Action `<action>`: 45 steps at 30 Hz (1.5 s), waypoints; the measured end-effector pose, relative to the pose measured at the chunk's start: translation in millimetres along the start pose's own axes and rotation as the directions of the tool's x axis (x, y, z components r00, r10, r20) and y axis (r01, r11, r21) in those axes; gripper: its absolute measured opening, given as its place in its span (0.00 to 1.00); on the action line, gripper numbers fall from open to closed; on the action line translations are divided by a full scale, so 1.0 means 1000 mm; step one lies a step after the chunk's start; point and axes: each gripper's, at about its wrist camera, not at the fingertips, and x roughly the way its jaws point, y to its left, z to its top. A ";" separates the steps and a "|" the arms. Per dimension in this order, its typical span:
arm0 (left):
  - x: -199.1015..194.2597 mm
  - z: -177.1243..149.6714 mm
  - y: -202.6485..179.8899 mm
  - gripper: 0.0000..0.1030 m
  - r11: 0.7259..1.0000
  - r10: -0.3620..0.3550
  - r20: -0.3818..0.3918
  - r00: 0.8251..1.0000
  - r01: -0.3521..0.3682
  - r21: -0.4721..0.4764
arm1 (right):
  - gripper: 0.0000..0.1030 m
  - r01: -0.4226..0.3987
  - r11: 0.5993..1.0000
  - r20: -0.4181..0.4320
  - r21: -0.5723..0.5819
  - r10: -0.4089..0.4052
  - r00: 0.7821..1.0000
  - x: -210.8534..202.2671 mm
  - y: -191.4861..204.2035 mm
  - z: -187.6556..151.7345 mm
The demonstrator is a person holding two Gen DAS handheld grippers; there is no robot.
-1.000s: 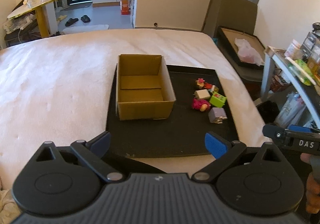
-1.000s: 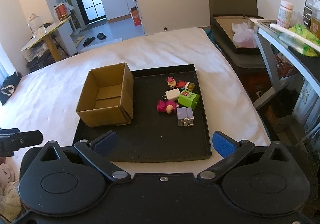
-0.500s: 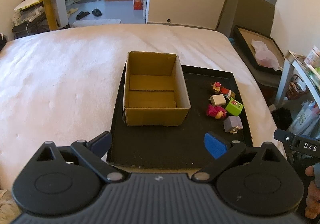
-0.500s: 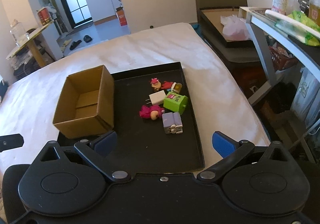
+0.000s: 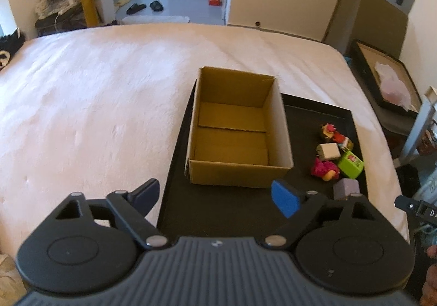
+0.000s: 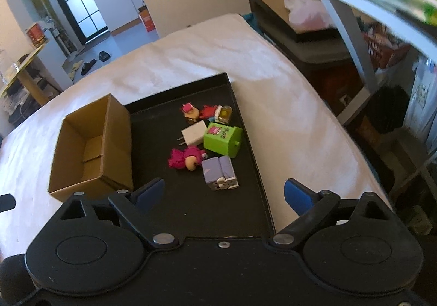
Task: Organize rigid objects
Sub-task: 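Lower the left gripper onto the cardboard box wall while the right gripper approaches the lavender block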
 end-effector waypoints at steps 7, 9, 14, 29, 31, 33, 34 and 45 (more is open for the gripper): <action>0.032 0.010 0.003 0.59 0.999 0.045 -0.015 0.999 -0.046 -0.029 | 0.79 -0.011 1.000 -0.057 0.008 0.012 0.998 0.040 -0.006 0.007; 0.042 0.013 0.004 0.53 0.998 0.049 -0.029 0.998 -0.050 -0.033 | 0.79 -0.009 1.000 -0.072 -0.012 0.008 0.997 0.052 -0.004 0.009; 0.066 0.018 0.006 0.47 0.997 0.062 -0.047 0.997 -0.064 -0.045 | 0.79 -0.020 0.998 -0.142 -0.052 0.013 0.990 0.083 -0.001 0.015; 0.126 0.028 0.019 0.40 0.989 0.124 -0.086 0.989 -0.130 -0.069 | 0.79 0.006 0.984 -0.238 -0.176 -0.048 0.970 0.145 0.023 0.021; 0.132 0.028 0.020 0.40 0.988 0.123 -0.093 0.988 -0.131 -0.077 | 0.79 0.025 0.978 -0.233 -0.207 -0.074 0.970 0.150 0.026 0.021; 0.138 0.029 0.019 0.40 0.988 0.124 -0.099 0.987 -0.132 -0.080 | 0.78 0.043 0.972 -0.224 -0.233 -0.097 0.970 0.154 0.031 0.021; 0.140 0.028 0.017 0.40 0.989 0.124 -0.099 0.987 -0.131 -0.075 | 0.77 0.055 0.967 -0.216 -0.247 -0.110 0.970 0.156 0.033 0.022; 0.154 0.020 0.012 0.09 0.991 0.127 -0.092 0.988 -0.129 -0.021 | 0.43 0.056 0.960 -0.186 -0.274 -0.111 0.976 0.161 0.030 0.019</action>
